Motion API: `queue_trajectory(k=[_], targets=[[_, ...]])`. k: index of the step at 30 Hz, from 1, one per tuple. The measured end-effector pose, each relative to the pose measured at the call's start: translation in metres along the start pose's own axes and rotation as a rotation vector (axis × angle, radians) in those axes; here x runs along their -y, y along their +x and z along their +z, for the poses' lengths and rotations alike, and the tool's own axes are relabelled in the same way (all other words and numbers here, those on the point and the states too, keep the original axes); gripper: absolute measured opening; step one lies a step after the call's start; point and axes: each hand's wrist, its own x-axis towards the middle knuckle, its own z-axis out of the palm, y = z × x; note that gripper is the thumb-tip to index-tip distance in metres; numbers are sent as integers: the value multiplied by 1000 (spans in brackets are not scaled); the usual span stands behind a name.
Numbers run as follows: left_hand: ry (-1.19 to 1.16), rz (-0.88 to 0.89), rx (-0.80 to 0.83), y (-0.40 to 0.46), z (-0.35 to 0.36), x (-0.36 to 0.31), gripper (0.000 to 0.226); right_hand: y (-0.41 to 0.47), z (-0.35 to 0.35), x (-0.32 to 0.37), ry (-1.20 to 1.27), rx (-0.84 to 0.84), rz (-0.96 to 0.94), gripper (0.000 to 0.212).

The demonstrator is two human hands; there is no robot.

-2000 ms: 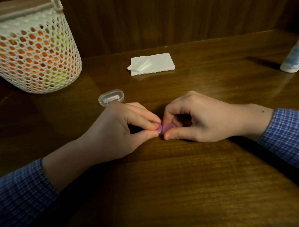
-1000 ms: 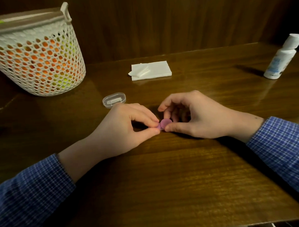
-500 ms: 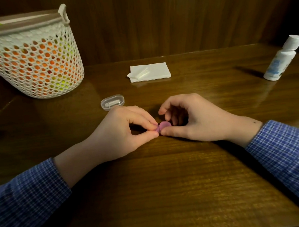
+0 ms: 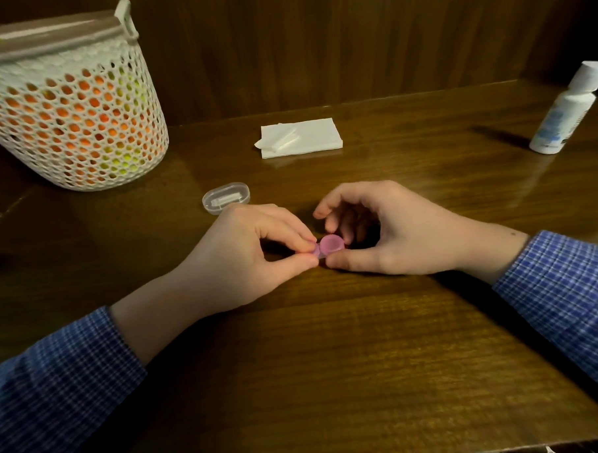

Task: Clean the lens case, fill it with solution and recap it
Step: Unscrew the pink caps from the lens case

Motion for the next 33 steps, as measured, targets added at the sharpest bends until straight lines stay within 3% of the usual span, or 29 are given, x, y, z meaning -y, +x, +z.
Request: queue_trajectory(k=[33], targets=[[-13,-16,4,0,0,2,15,2,-2,0,99,38,20,44]])
